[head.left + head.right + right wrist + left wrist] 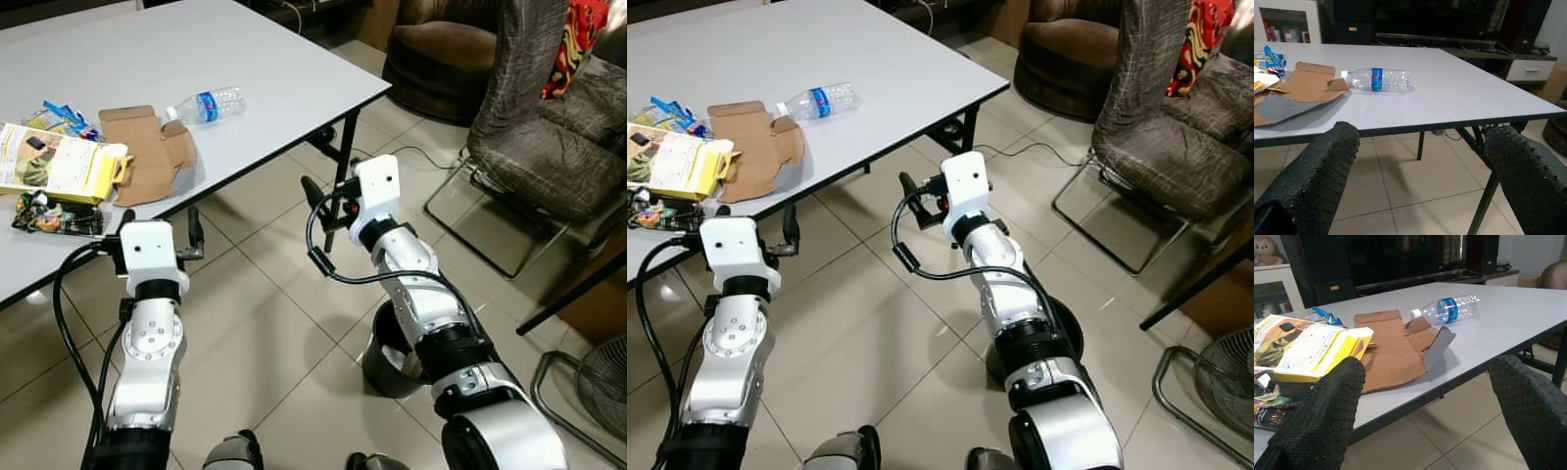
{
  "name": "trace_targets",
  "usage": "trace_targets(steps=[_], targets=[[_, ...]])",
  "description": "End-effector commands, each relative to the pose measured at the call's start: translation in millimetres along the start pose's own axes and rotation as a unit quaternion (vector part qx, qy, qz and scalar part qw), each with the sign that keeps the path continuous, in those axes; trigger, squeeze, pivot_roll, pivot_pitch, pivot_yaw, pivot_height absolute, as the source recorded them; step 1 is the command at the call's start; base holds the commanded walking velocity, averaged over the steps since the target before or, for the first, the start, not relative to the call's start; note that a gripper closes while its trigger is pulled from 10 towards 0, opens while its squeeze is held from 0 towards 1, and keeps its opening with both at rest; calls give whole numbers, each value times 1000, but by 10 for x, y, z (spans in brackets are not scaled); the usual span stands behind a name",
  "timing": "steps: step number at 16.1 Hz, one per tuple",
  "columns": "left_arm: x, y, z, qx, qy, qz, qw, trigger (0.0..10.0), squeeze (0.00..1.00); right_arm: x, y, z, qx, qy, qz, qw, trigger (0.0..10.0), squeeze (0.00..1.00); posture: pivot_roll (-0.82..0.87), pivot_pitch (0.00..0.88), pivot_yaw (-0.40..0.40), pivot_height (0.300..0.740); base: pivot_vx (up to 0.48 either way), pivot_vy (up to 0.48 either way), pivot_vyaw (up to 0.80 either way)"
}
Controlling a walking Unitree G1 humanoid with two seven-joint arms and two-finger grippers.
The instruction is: Picking trash to rubbish bin
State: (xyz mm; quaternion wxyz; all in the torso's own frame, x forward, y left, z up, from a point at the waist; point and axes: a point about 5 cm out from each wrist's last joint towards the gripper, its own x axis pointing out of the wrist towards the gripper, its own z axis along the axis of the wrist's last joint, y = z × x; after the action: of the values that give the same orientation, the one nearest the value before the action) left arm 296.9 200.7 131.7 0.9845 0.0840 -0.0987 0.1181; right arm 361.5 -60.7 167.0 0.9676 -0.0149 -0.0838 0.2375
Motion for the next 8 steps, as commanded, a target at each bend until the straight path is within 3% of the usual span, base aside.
trace_targets(steps=[1, 4, 7, 8], targets=[[2, -3, -24, -2, 3, 2, 1000, 10000, 0, 6, -21, 39, -13, -11, 3, 1000, 10000, 0, -39, 95, -26, 740, 0, 0, 0], [-16, 11, -51, 28, 5, 3, 1000, 10000, 0, 8, -48, 58, -7, -18, -16, 1000, 10000, 0, -38, 82, -1, 740, 0, 0, 0], [15, -3, -85, 21, 12, 1, 1000, 10000, 0, 6, 1, 45, -14, -21, -17, 1000, 10000, 0, -43, 77, 14, 740, 0, 0, 0], [48, -55, -54, 20, 7, -10, 1000, 10000, 0, 4, 2, 46, -16, -23, -19, 999, 10000, 0, -43, 70, 28, 740, 0, 0, 800]])
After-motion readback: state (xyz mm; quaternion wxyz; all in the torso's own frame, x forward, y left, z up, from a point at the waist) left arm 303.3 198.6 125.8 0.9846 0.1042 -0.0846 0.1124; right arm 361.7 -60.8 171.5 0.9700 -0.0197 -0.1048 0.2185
